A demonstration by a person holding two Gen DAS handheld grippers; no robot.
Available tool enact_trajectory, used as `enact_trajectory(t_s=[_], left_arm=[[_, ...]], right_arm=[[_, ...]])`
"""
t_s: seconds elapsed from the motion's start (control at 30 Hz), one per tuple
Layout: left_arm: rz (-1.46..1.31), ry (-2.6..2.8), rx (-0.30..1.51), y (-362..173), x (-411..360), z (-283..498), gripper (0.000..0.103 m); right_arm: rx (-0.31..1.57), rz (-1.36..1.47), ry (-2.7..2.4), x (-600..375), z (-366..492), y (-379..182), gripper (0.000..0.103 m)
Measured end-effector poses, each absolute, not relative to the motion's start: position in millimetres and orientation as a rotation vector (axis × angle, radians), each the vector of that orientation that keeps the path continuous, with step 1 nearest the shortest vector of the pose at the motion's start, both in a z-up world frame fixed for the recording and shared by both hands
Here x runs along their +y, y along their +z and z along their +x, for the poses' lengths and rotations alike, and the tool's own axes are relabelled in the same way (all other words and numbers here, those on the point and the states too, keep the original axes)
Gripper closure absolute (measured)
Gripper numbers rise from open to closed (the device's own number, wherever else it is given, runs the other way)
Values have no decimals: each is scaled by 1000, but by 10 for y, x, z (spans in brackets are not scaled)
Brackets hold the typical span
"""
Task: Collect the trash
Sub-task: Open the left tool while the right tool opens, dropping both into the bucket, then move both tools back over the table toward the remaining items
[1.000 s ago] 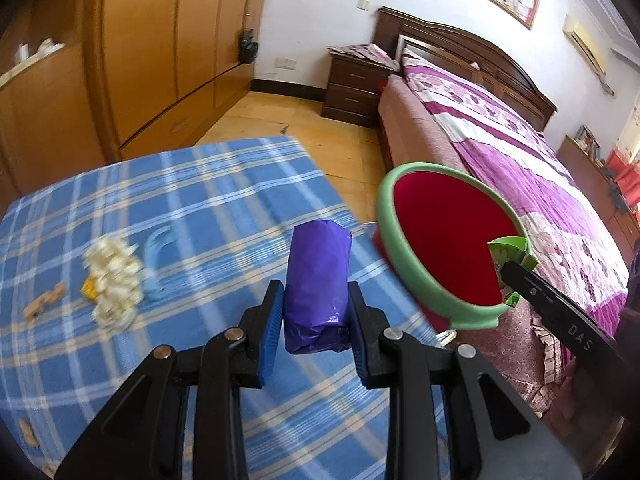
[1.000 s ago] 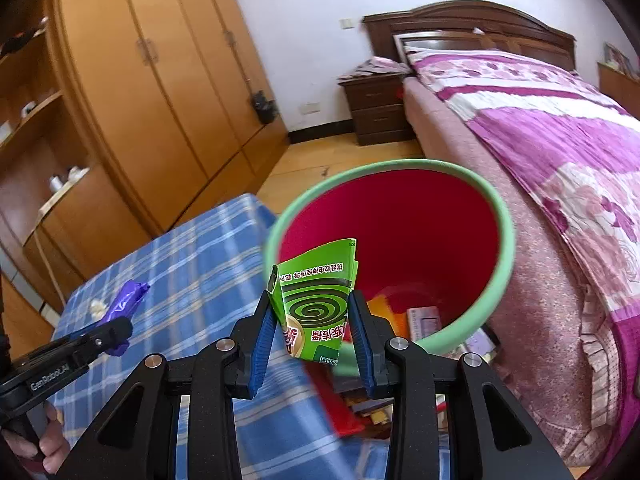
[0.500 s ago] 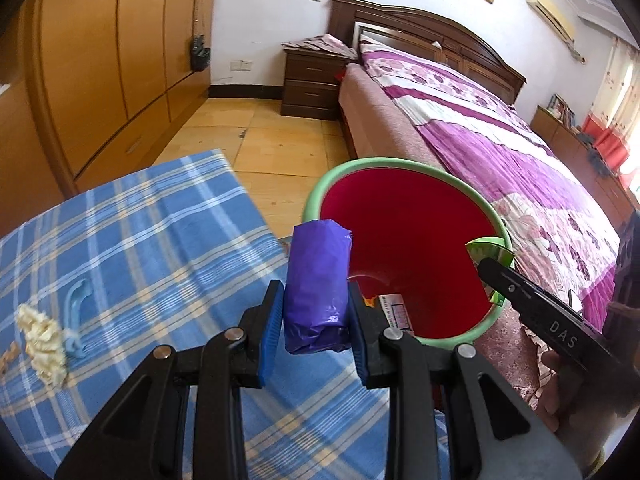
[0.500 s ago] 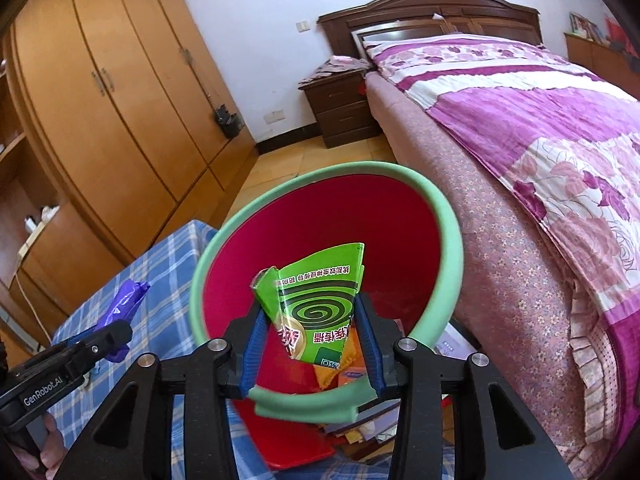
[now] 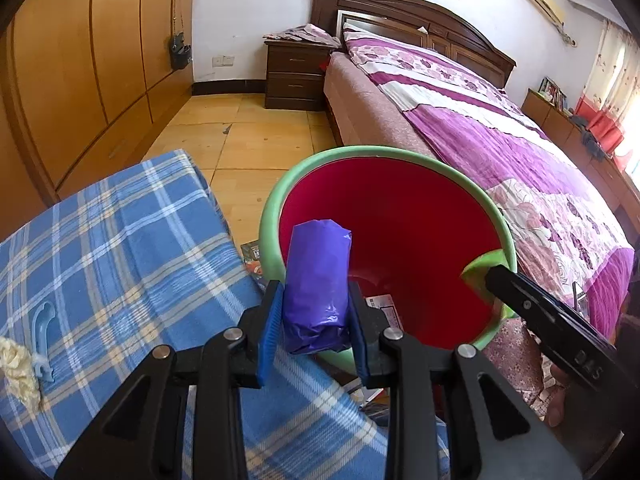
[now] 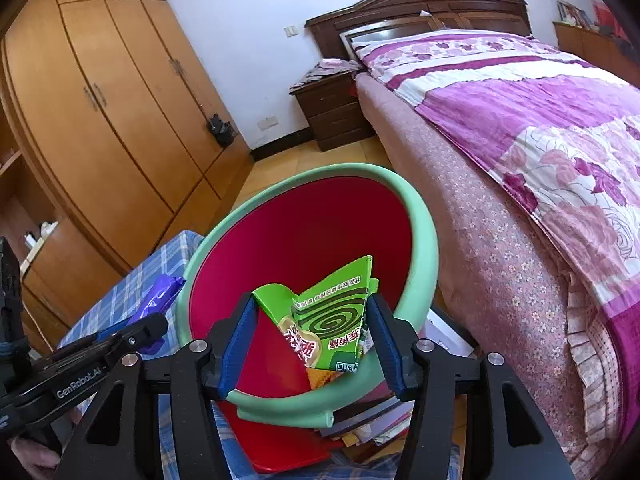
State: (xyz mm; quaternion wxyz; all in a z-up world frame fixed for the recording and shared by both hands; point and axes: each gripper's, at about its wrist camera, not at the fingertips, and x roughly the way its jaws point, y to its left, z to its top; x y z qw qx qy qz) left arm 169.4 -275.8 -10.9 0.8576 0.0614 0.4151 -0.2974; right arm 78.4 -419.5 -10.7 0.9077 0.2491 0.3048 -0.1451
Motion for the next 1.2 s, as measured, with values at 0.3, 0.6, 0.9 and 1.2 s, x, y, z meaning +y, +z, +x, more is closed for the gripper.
enact_trajectory(t_s=[0.3,0.6,0.9,1.2], left_arm=[[142,-630,873,-148,-2853,1778,72],[159,-654,849,-89,-2911,1709,51],[138,-635,848,-16,-2718,1611,50],[94,-583,845,44,-2323,1497,47]], right_arm=[[607,514,-311,-4241,748,-71,29],[593,545,-343,-4307,632,-56,29],[594,543,-343,-4252,569,-23,29],[605,535,-324,-4089,520,35,29]])
